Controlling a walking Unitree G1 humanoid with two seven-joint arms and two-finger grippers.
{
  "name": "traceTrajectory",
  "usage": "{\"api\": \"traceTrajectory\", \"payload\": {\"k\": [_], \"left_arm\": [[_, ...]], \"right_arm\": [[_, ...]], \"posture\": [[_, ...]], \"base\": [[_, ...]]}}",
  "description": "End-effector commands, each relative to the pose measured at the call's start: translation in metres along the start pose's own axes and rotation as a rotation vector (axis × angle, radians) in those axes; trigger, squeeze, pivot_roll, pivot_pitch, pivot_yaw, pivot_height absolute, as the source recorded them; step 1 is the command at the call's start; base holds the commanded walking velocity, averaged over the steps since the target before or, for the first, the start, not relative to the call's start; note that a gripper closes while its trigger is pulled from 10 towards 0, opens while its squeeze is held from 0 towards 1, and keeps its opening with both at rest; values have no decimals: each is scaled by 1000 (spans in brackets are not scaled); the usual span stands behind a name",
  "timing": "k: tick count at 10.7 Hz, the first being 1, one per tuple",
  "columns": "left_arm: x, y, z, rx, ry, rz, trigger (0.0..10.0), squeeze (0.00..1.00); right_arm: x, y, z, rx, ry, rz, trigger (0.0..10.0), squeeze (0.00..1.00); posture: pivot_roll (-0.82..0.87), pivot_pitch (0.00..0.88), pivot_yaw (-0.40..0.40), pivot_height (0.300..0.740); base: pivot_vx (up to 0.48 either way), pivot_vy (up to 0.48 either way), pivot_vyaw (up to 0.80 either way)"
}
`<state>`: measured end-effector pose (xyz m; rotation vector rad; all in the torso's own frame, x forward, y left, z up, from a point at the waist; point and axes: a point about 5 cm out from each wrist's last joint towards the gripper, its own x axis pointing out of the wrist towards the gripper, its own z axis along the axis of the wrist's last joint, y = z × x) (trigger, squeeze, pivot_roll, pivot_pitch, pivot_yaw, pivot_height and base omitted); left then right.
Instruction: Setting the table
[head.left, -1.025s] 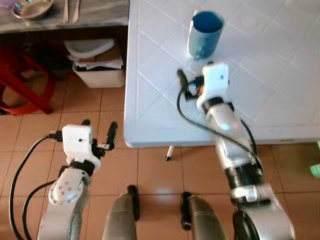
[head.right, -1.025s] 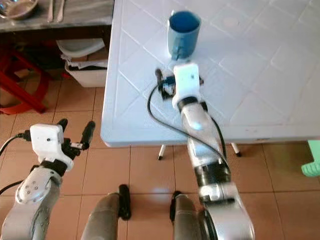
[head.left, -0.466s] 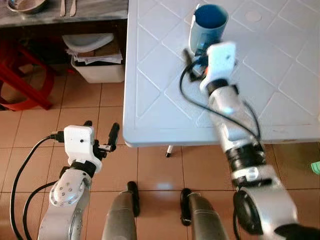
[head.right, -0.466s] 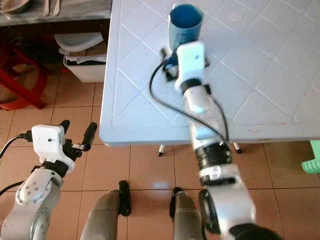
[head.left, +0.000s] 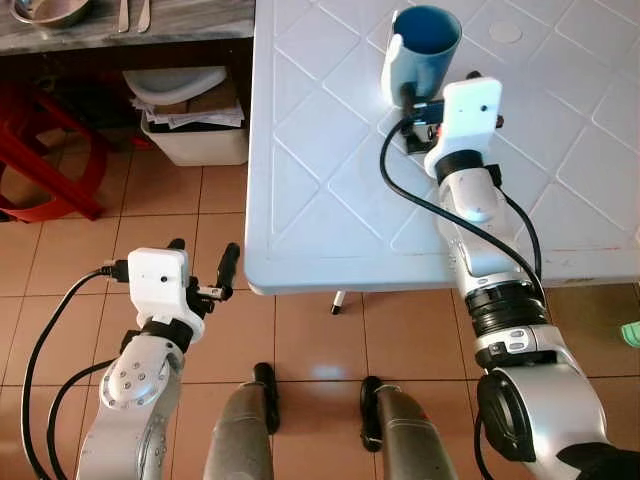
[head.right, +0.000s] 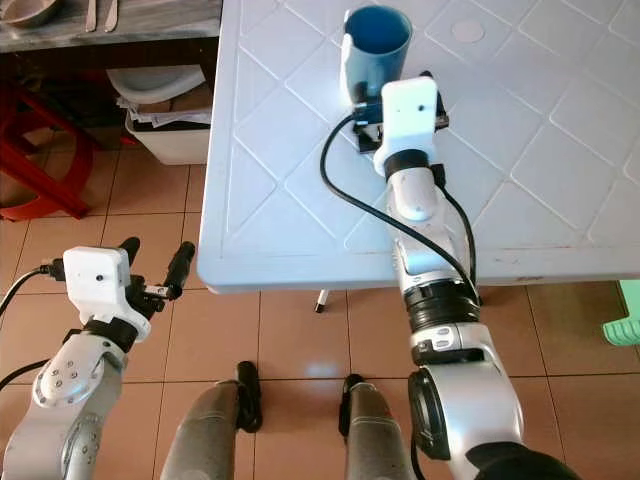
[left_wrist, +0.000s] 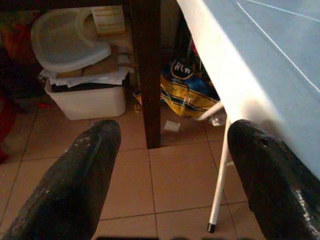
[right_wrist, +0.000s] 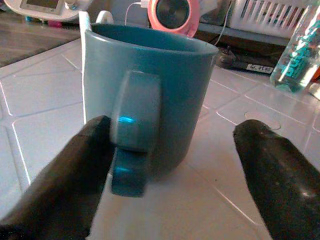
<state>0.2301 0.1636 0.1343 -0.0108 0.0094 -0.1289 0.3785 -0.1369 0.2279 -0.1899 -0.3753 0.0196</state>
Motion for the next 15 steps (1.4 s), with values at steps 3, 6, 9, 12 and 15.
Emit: {"api": "traceTrajectory", "payload": {"k": [3, 6, 9, 12, 15], "left_arm": [[-1, 6, -6, 19, 26, 34, 10000, 0], [1, 7, -5, 23, 20, 42, 10000, 0], [3, 7, -5, 26, 17, 49, 10000, 0], [7, 7, -6, 24, 4, 63, 10000, 0], [14, 9, -8, 4, -25, 113, 10000, 0]], "right_arm": [[4, 0, 1, 5, -14, 2, 0, 0], [8, 5, 2, 42, -19, 58, 0, 0], [9, 7, 1, 59, -19, 86, 0, 0], [3, 6, -3, 54, -25, 88, 0, 0], [-18, 0, -17, 59, 2, 104, 0, 0]], "posture": [[80, 345, 50, 740], [83, 333, 45, 740], [81, 329, 45, 740], [67, 305, 35, 740], [42, 239, 0, 740]], "base": [[0, 0, 0], [0, 0, 0], [0, 0, 0], [0, 0, 0], [0, 0, 0]]}}
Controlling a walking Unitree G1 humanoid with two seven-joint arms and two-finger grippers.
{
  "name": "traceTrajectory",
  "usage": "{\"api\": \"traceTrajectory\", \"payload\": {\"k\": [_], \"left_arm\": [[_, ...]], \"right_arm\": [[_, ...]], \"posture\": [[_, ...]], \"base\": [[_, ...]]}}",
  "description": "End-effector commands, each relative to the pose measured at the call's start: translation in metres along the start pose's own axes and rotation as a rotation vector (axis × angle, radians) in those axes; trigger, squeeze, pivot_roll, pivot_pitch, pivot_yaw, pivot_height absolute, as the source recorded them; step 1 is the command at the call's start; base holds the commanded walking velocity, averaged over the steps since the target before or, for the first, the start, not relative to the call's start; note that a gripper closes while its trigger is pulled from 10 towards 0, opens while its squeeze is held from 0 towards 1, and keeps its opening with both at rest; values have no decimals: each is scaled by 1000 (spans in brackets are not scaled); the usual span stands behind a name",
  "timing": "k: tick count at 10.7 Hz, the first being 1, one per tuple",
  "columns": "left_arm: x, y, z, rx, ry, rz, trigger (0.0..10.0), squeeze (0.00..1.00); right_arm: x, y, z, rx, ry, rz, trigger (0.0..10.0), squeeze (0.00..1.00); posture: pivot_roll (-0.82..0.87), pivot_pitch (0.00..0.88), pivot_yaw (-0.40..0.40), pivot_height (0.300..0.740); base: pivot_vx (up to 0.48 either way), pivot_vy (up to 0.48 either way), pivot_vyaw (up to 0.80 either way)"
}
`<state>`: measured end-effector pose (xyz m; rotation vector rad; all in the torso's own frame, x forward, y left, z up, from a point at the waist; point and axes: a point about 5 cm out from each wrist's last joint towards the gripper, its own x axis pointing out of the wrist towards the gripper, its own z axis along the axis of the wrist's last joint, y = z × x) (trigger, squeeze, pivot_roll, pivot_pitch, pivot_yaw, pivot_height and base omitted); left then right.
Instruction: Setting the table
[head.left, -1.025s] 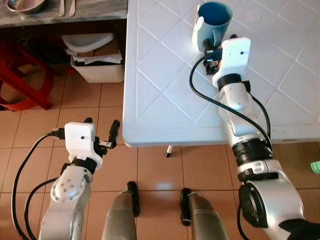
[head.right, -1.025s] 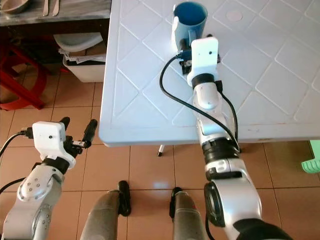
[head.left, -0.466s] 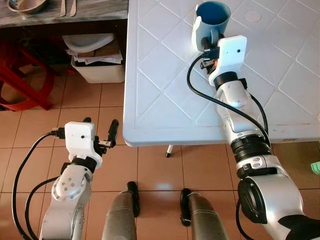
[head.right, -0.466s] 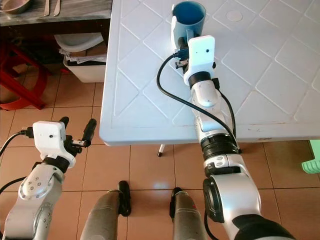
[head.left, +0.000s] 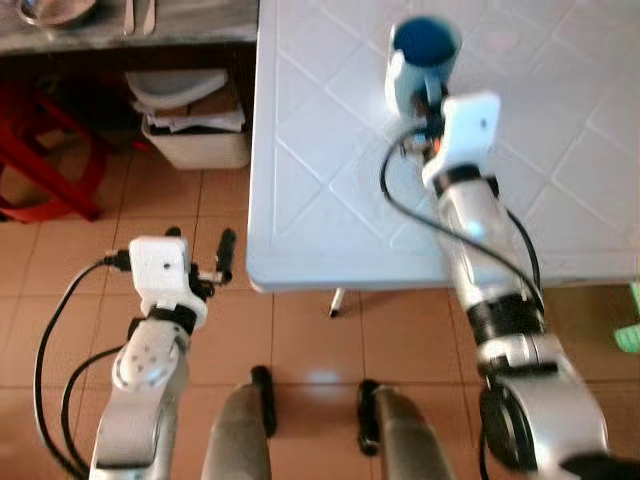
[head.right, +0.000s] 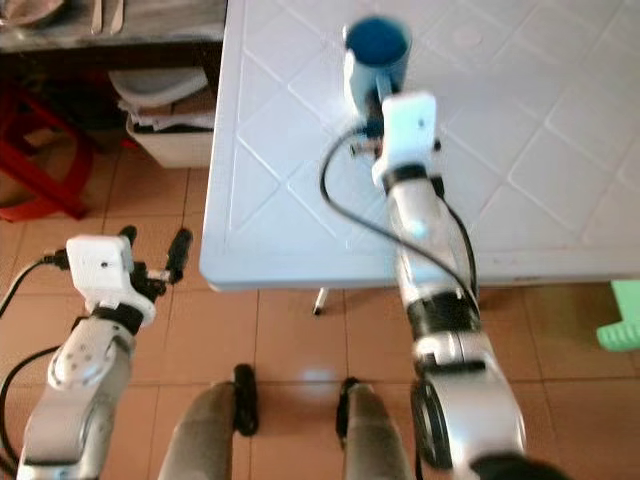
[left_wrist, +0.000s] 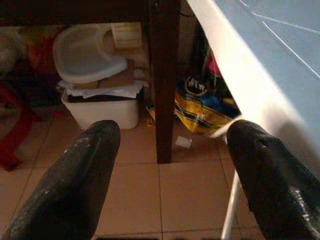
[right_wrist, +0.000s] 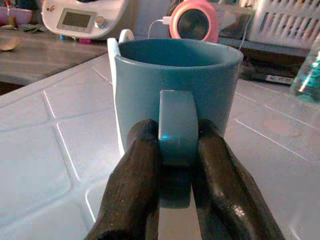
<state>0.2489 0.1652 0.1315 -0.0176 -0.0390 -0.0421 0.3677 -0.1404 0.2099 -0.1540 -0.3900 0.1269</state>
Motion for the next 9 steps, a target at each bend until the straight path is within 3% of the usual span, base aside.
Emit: {"api": "traceTrajectory", "payload": {"k": [1, 2, 3, 4, 6, 9], "left_arm": [[-2, 5, -7, 6, 19, 35, 10000, 0], [1, 6, -8, 7, 17, 48, 10000, 0], [8, 6, -4, 24, -17, 46, 10000, 0], [15, 9, 1, 16, -41, 61, 10000, 0], [27, 7, 4, -15, -66, 80, 10000, 0], [37, 3, 3, -34, -77, 116, 10000, 0]], "right_arm": [[-12, -5, -8, 8, 30, -9, 0, 0], [-19, -6, -10, 25, 31, -12, 0, 0], [-36, -1, -10, 92, 24, 37, 3961, 0], [-50, 1, -10, 90, 27, 40, 10000, 0], [-68, 5, -17, 62, 79, 46, 10000, 0], [-73, 4, -24, 32, 117, 25, 10000, 0]], "posture": [[37, 222, -7, 740], [32, 203, -13, 740], [29, 188, -17, 740], [21, 173, -18, 740], [17, 146, -21, 740], [17, 79, -33, 740]], "base": [[0, 0, 0], [0, 0, 0], [0, 480, 0], [0, 480, 0], [0, 480, 0], [0, 480, 0]]}}
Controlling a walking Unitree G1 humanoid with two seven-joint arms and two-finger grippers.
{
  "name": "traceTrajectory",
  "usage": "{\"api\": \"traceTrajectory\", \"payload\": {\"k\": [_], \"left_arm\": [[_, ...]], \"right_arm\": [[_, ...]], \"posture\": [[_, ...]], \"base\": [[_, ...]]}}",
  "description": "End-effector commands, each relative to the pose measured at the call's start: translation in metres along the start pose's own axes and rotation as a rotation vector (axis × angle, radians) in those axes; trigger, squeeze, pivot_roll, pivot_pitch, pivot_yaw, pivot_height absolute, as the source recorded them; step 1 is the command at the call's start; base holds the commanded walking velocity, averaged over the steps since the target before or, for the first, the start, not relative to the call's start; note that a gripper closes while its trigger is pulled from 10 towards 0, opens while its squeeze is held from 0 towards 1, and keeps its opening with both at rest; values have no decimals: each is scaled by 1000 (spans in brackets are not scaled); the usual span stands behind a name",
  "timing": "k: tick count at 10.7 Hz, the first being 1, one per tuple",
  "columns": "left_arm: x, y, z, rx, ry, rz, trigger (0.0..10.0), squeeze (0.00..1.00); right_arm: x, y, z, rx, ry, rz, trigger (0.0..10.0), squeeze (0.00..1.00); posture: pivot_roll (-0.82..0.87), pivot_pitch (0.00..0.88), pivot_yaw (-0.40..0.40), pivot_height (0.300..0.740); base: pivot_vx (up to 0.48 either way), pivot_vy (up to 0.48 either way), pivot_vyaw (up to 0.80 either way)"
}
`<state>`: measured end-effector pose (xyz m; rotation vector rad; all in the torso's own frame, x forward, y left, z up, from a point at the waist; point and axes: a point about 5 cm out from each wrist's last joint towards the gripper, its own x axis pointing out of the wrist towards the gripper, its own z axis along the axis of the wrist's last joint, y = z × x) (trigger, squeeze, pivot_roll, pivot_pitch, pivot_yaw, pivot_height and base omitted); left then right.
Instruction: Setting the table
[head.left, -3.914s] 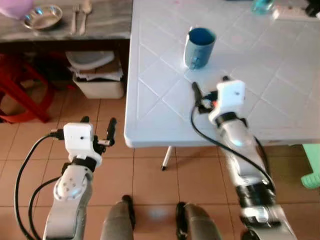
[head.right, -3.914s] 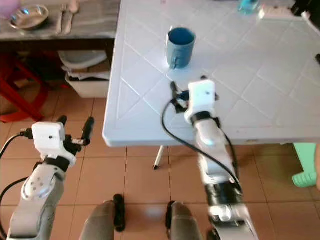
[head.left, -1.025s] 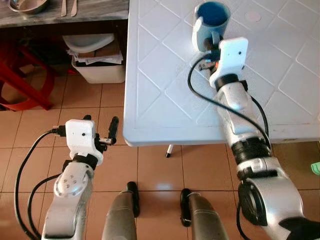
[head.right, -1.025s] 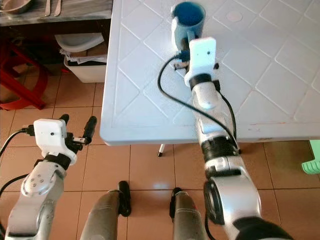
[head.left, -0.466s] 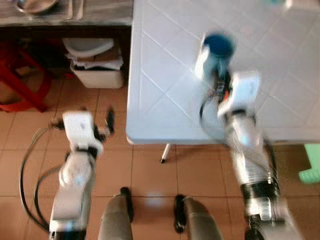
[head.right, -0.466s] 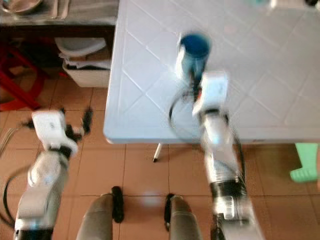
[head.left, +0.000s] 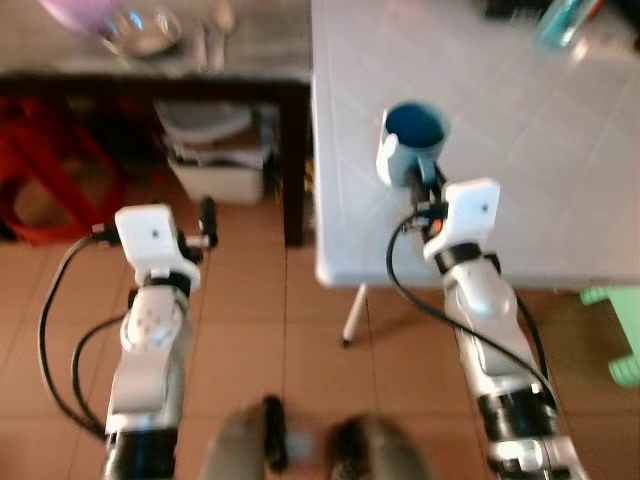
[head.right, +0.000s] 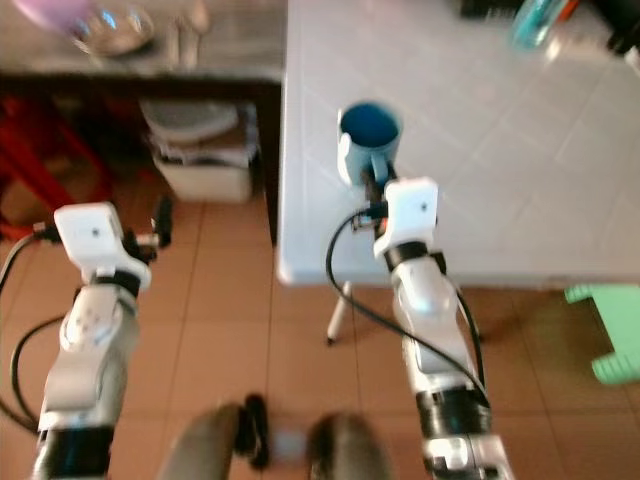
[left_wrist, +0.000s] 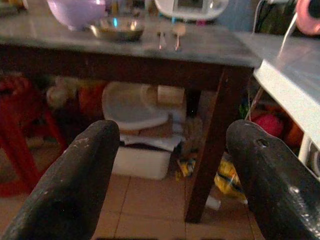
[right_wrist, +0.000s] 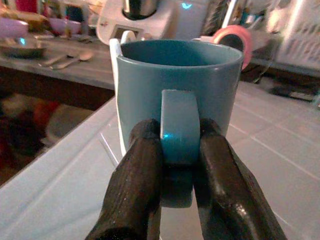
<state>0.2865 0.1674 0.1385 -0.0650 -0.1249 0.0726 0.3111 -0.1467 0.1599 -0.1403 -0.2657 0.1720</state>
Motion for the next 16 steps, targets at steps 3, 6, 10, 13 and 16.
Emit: {"api": "traceTrajectory", "payload": {"k": [3, 6, 10, 13, 16], "left_arm": [[-4, 2, -11, 37, 16, -5, 10000, 0], [-12, 7, -22, 57, 46, 12, 10000, 0], [-12, 4, -19, 62, 13, 1, 10000, 0], [-11, 2, -19, 53, 10, -10, 10000, 0], [-8, -1, -16, 42, -7, -30, 10000, 0]], "right_arm": [[-13, -3, -7, -4, 51, -34, 10000, 0], [-27, -3, -13, 44, 88, -38, 10000, 0], [-26, -5, -6, 18, 64, -19, 10000, 0], [-24, -7, -4, 31, 58, -33, 10000, 0], [-25, -4, -2, 19, 49, -21, 10000, 0]], "posture": [[-7, 37, -19, 740], [-10, 50, 2, 740], [-5, 61, -15, 740], [-12, 61, -10, 740], [-15, 62, -6, 740]], "base": [[94, 442, 0], [480, 0, 0], [480, 0, 197], [480, 0, 477], [480, 0, 156]]}}
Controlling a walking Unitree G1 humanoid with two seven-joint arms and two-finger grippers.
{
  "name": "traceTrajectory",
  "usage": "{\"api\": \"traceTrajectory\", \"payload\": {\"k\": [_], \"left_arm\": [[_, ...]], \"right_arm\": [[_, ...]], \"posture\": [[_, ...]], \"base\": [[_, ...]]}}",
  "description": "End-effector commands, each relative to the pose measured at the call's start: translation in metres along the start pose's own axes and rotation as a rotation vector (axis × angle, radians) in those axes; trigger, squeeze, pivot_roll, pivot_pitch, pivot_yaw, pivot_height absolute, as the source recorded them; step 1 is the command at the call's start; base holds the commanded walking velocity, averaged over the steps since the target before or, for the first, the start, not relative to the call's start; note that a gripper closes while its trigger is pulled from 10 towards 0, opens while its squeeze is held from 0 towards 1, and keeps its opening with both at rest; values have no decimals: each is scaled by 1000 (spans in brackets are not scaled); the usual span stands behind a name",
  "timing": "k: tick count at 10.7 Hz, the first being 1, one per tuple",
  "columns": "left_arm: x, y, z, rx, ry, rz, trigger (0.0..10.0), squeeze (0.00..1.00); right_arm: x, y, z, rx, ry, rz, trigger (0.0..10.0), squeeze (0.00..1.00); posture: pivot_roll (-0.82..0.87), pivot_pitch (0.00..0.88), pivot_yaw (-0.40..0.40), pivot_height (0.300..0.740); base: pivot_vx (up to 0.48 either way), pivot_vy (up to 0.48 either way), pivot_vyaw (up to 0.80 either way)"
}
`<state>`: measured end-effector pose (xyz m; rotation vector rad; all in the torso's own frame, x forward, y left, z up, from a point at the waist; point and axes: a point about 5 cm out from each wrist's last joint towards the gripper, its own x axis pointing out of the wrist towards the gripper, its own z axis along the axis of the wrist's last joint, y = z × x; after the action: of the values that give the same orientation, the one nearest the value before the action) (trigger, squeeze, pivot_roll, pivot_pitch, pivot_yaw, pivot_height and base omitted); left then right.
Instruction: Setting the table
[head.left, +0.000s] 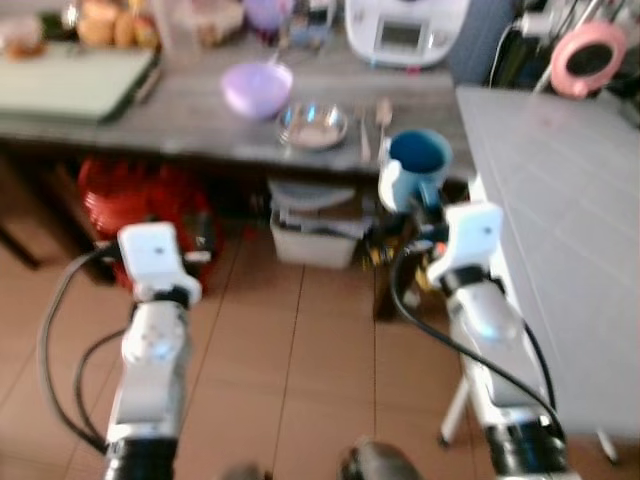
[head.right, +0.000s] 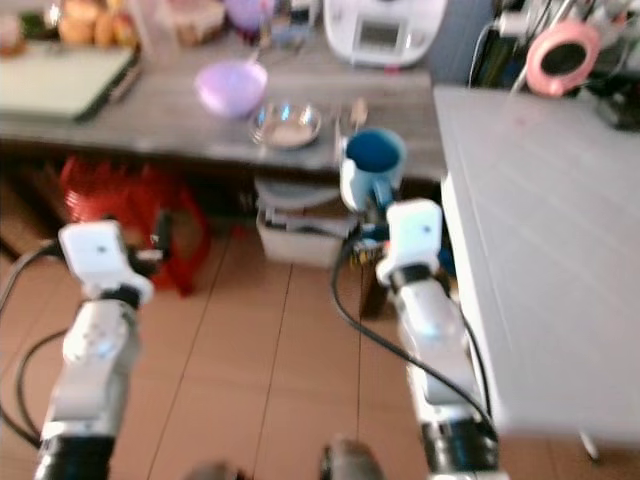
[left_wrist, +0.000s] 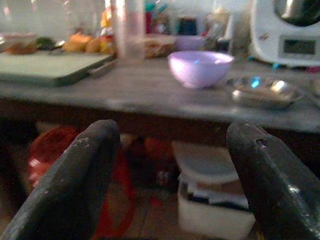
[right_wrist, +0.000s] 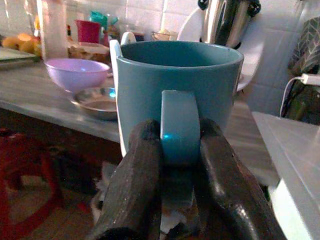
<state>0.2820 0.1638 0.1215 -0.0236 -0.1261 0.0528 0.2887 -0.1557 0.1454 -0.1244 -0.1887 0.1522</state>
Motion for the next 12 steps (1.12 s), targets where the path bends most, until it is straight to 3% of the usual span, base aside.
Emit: {"api": "traceTrajectory", "payload": {"k": [1, 4, 8, 10, 12], "left_arm": [[-1, 1, 1, 3, -6, -10, 10000, 0], [-3, -3, 2, 2, -12, -29, 10000, 0], [-8, -14, 8, -21, -33, -94, 10000, 0], [-13, -12, 7, -23, -25, -92, 10000, 0], [-13, -9, 9, -23, -28, -81, 10000, 0]], "right_arm": [[2, -1, 9, 0, -37, -3, 10000, 0], [5, -3, 11, 13, -49, -17, 10000, 0], [15, -10, 26, -54, -125, -94, 10000, 0], [18, -11, 24, -55, -110, -106, 10000, 0], [19, -9, 26, -61, -122, -90, 10000, 0]], "posture": [[-15, 63, -5, 740], [-14, 65, -3, 740], [-15, 67, -4, 740], [-13, 70, -7, 740], [-9, 73, -11, 740]], "base": [[480, 0, 763], [480, 0, 0], [470, 0, 0], [448, 0, -675], [467, 0, 0]]}}
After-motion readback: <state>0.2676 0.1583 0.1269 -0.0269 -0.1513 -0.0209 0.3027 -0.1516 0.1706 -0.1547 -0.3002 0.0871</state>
